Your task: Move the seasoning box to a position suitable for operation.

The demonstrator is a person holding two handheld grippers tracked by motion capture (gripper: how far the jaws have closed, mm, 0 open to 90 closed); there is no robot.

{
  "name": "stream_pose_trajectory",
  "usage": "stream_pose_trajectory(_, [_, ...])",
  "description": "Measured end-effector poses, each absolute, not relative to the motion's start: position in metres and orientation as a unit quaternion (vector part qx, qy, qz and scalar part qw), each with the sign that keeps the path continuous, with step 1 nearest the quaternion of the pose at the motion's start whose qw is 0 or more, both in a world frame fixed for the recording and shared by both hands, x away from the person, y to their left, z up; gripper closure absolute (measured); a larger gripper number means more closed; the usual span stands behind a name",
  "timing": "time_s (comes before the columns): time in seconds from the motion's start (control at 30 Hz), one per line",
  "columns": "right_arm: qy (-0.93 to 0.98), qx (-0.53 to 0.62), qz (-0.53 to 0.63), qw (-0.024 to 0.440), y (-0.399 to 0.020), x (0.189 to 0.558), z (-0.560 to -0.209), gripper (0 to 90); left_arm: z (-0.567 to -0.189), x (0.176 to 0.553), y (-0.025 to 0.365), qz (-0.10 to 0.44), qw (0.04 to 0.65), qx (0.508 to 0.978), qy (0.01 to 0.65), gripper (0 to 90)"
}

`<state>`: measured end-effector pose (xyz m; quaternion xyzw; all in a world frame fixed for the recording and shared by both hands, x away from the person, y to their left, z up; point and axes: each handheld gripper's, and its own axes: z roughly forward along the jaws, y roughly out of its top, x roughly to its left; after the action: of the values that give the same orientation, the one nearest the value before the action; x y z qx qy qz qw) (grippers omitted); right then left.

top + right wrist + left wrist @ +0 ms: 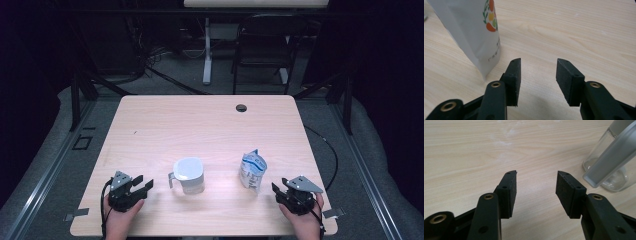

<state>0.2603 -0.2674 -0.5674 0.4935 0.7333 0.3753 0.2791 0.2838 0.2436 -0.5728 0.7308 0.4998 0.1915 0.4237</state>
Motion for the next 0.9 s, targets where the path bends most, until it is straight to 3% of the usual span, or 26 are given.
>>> stream_pose_trajectory(0.17, [0.724,0.511,0.381,0.264,-0.273,0.261,-0.567,55.3,-0.573,0.280,0.235,0.191,0.415,0.745,0.486,50.2])
stream_pose_trajectory(0.9, [0.733,0.489,0.379,0.283,-0.264,0.253,-0.561,50.5,-0.563,0.274,0.223,0.201,0.410,0.767,0.452,53.6])
